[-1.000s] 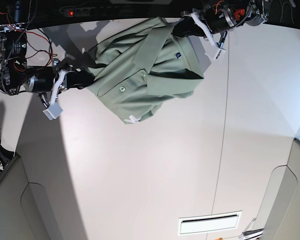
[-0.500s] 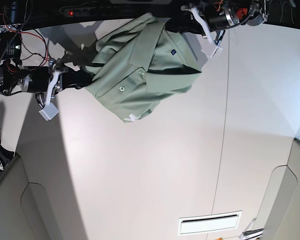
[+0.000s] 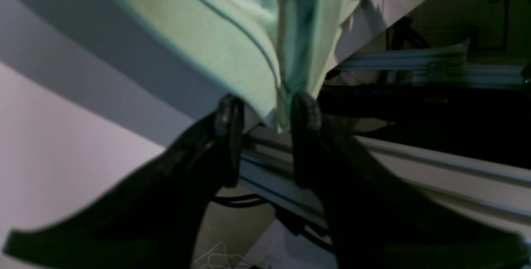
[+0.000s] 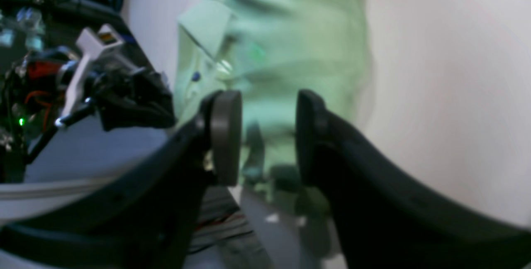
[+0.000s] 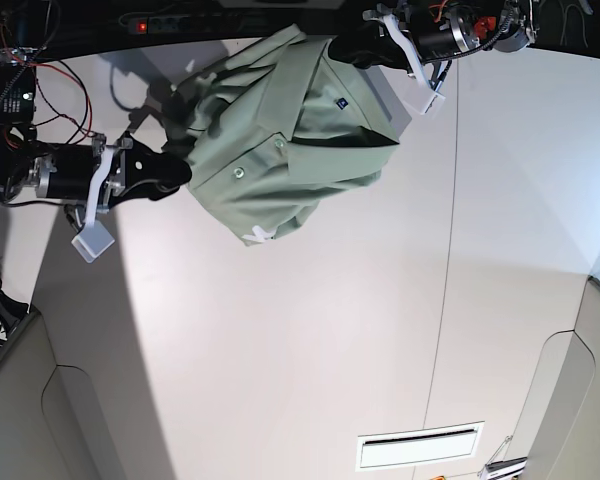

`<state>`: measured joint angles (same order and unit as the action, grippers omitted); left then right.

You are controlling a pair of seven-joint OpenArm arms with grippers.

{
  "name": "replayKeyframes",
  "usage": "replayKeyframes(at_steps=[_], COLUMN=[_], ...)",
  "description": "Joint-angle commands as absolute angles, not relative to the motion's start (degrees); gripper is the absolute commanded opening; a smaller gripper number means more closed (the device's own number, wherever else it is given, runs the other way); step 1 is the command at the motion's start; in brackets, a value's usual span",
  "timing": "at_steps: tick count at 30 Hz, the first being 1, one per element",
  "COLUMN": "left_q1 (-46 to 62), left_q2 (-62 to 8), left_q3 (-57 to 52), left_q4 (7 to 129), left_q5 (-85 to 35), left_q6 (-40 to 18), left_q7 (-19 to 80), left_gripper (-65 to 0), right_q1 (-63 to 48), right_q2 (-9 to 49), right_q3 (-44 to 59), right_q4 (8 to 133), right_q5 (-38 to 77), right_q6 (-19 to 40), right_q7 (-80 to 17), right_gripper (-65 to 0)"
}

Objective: Fold the T-shirt properly

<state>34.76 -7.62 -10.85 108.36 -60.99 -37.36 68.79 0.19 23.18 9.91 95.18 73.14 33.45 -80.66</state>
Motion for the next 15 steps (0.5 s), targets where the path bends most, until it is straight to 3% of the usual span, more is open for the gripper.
replayKeyframes(at_steps=[1, 7, 9, 11, 15], left_q1=[35.09, 35.09, 35.09, 35.09, 35.07], left_q2=[-7.81, -7.81, -7.79, -7.79, -7.79], left_q3=[-10.96, -10.98, -11.40, -12.40, -16.21], left_q4=[109.45, 114.04, 115.57, 116.92, 118.15], left_q5=[-62.33, -60.84, -59.00, -56.60, -52.58], left_q6=[-38.28, -38.46, -38.46, -38.41, -38.39], left_q7=[68.64, 68.10, 67.09, 65.71, 62.67], left_gripper=[-43.0, -43.0, -43.0, -43.0, -43.1], right_q1=[1.93, 6.98, 8.32, 9.47, 11.16], right_q2=[24.10, 22.87, 22.02, 21.06, 20.62], right_q3=[10.44, 10.31, 9.54, 7.77, 1.43], right_q4=[97.36, 99.88, 99.88, 99.85, 99.85], right_q5=[74.78, 73.65, 72.42, 70.24, 66.24], right_q6=[33.87, 34.57, 35.00, 34.98, 34.96], right_q7=[-80.00, -80.00, -80.00, -80.00, -78.17], right_gripper=[-42.9, -44.2, -51.7, -63.9, -65.0])
